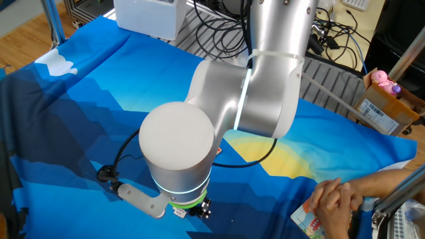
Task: Assemble one piece of a puzzle
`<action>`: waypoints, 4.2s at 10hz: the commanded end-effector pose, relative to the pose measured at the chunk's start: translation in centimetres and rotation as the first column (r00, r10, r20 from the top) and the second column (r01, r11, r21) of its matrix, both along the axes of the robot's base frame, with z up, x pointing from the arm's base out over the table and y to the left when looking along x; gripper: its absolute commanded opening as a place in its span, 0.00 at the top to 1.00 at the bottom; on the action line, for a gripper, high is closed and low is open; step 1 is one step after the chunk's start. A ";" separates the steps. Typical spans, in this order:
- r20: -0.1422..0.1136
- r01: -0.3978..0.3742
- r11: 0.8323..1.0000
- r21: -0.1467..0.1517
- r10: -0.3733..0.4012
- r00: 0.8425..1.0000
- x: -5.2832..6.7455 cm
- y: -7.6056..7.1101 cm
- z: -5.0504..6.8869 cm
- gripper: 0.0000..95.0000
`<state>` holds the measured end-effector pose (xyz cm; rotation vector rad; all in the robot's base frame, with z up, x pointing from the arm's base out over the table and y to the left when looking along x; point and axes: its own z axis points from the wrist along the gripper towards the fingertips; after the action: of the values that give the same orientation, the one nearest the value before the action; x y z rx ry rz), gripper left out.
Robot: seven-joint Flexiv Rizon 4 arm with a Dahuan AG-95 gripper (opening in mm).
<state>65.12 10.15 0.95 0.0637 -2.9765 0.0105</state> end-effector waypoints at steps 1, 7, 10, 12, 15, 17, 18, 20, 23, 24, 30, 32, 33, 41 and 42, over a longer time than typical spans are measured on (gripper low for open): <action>-0.001 0.000 1.000 0.001 0.000 1.000 0.0 0.1 -0.2 0.60; 0.000 -0.012 1.000 -0.002 0.012 1.000 -0.1 -0.3 -0.5 0.40; -0.001 -0.011 1.000 0.002 0.011 1.000 -0.2 -0.5 -0.7 0.40; -0.001 -0.010 1.000 0.003 0.010 1.000 -0.3 -0.5 -0.8 0.40; 0.000 -0.011 1.000 0.005 0.011 1.000 -0.5 -0.6 -0.9 0.40; 0.001 -0.012 1.000 0.005 0.012 1.000 -0.5 -0.6 -1.0 0.60; 0.002 -0.013 1.000 0.006 0.013 1.000 -0.5 -0.6 -1.0 0.60; 0.002 -0.013 1.000 0.006 0.013 1.000 -0.5 -0.7 -1.0 0.60; 0.003 -0.015 1.000 0.006 0.015 1.000 -0.4 -0.8 -1.0 0.60; 0.003 -0.015 1.000 0.006 0.015 1.000 -0.4 -0.9 -1.0 0.60; 0.003 -0.018 1.000 0.009 0.018 1.000 -0.4 -1.0 -1.0 0.60; 0.003 -0.019 1.000 0.009 0.019 1.000 -0.4 -1.0 -1.0 0.60; 0.004 -0.020 1.000 0.011 0.020 1.000 -0.4 -1.0 -1.0 0.80; -0.006 -0.024 1.000 0.005 0.024 1.000 -0.5 -1.1 0.0 0.80; -0.012 -0.024 1.000 0.001 0.024 1.000 -0.6 -1.2 0.5 0.80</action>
<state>64.47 8.96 1.66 0.0991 -2.9622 0.0138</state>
